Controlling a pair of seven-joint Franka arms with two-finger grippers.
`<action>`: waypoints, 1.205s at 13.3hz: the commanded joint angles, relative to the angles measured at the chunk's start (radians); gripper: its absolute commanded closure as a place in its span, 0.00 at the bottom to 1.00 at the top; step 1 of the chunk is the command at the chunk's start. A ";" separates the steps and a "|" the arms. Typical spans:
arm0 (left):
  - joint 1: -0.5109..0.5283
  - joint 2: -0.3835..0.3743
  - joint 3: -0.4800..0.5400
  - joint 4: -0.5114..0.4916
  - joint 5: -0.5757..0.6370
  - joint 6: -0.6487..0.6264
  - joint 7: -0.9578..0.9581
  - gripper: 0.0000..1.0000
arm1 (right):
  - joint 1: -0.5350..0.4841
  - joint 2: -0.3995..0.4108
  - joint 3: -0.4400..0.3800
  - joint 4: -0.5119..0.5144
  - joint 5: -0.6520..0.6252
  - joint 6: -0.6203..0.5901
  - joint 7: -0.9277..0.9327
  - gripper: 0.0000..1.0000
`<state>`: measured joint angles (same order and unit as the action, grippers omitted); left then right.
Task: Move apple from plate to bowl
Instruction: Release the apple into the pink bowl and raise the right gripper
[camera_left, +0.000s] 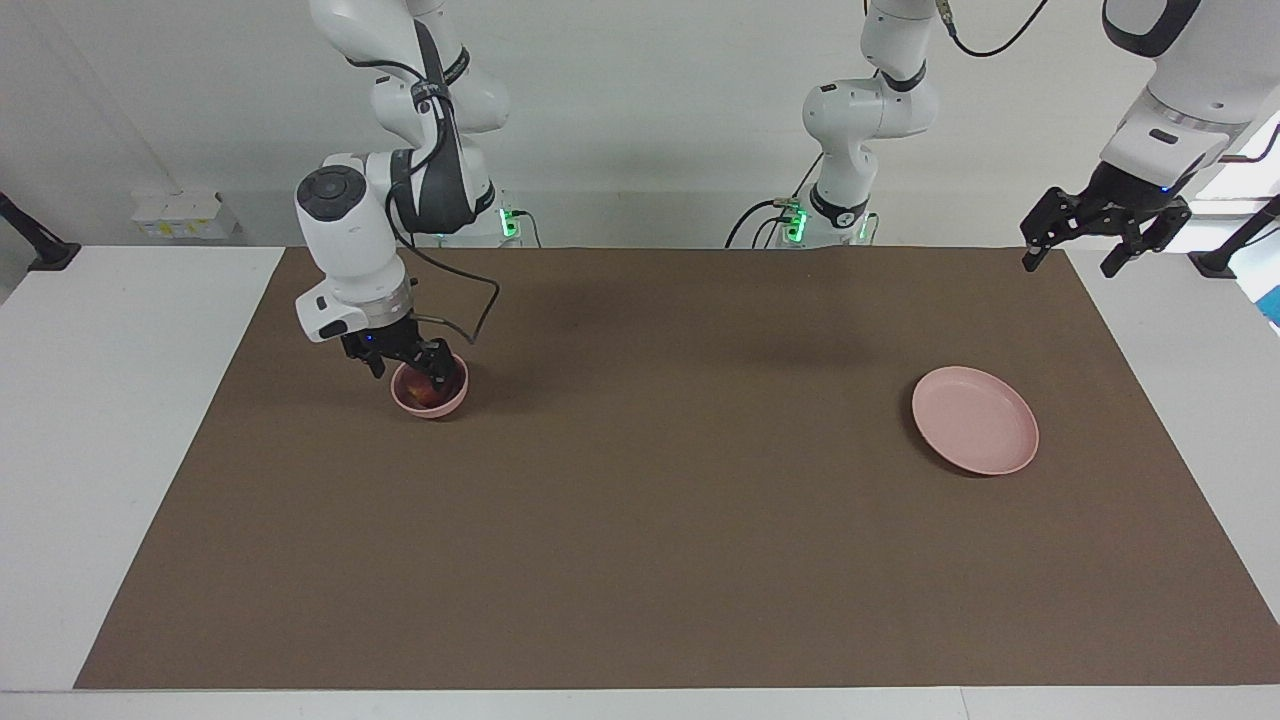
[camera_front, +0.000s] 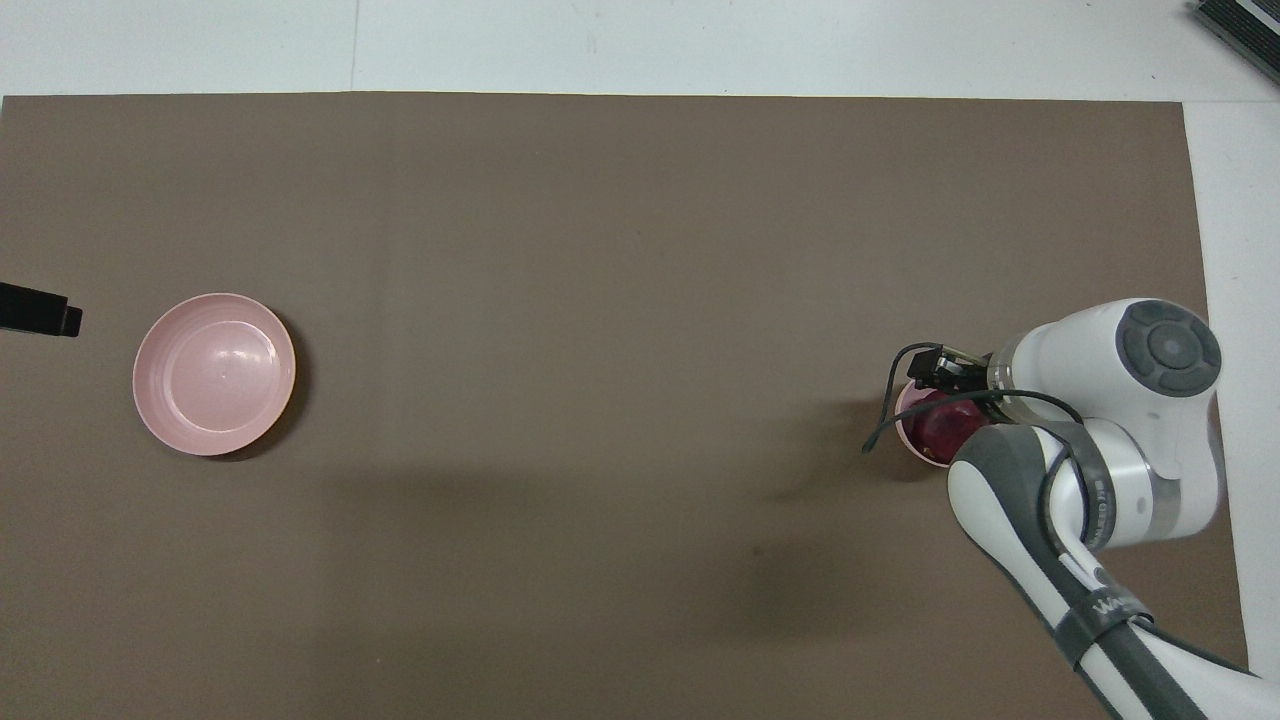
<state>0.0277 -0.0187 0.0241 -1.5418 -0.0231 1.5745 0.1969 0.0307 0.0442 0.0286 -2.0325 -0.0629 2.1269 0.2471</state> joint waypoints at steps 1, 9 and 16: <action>-0.012 -0.006 0.013 0.011 -0.009 -0.028 -0.007 0.00 | -0.026 0.009 0.013 0.112 0.001 -0.080 -0.126 0.00; -0.023 -0.006 -0.003 0.043 0.011 -0.099 -0.005 0.00 | -0.028 0.012 0.005 0.535 0.005 -0.606 -0.137 0.00; -0.023 -0.049 -0.015 0.049 0.019 -0.139 -0.063 0.00 | -0.055 0.036 -0.009 0.568 0.103 -0.627 -0.120 0.00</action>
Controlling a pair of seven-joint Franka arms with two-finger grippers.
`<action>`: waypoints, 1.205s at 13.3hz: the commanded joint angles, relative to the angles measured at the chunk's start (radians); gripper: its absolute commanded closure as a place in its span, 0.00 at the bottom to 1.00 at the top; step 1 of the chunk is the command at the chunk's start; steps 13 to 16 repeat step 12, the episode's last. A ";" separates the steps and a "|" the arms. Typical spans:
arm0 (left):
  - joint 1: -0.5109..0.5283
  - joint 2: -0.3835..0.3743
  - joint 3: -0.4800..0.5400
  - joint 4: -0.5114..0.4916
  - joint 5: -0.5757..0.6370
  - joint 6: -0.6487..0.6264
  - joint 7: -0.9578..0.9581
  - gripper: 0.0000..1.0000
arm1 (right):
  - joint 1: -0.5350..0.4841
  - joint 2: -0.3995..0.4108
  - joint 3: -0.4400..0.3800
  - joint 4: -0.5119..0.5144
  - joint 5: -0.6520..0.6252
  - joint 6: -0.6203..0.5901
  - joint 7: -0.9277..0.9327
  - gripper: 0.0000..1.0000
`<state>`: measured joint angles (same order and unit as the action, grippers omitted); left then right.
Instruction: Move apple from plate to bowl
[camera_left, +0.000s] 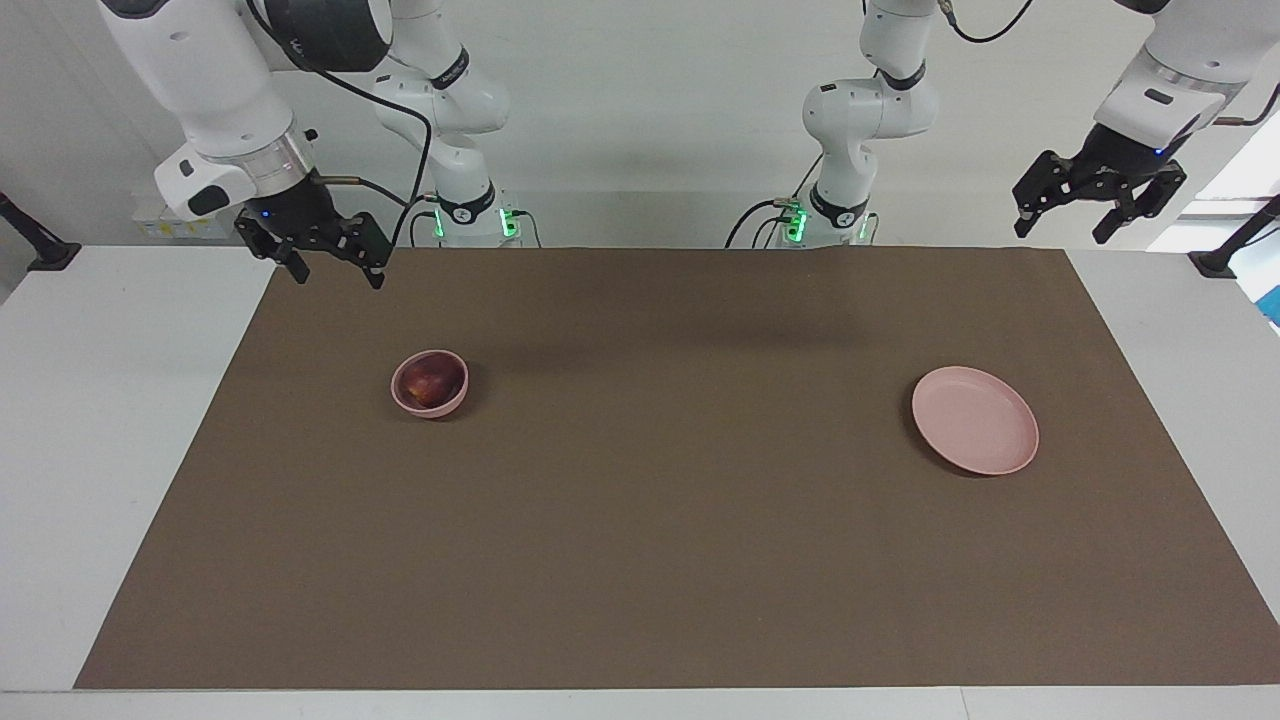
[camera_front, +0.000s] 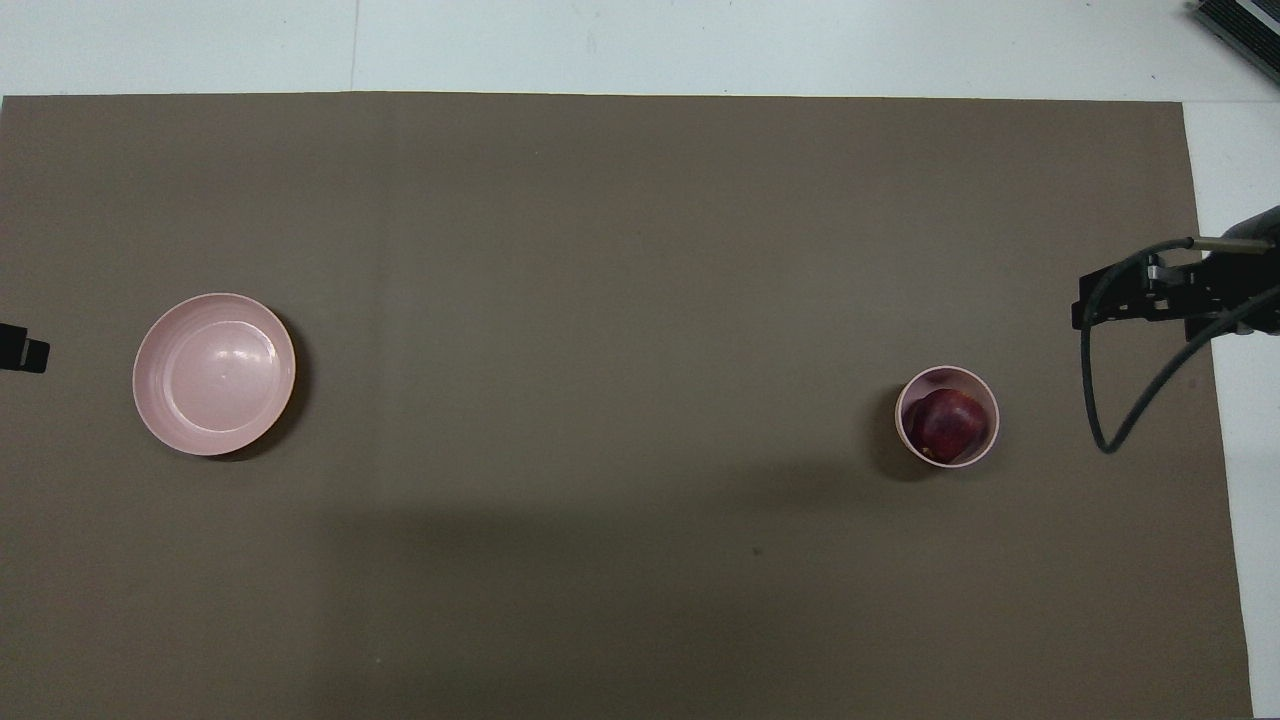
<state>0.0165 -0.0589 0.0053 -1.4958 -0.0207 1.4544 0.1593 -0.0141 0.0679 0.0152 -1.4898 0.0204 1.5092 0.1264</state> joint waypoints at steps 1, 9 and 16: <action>-0.012 -0.009 0.004 0.003 0.025 -0.022 -0.026 0.00 | -0.010 0.012 0.005 0.025 0.015 -0.007 -0.001 0.00; -0.012 -0.013 -0.002 0.002 0.047 -0.020 -0.027 0.00 | -0.007 0.009 0.005 0.020 0.006 0.002 -0.002 0.00; -0.012 -0.013 -0.002 0.002 0.045 -0.019 -0.029 0.00 | -0.006 0.007 0.005 0.019 0.009 0.002 0.001 0.00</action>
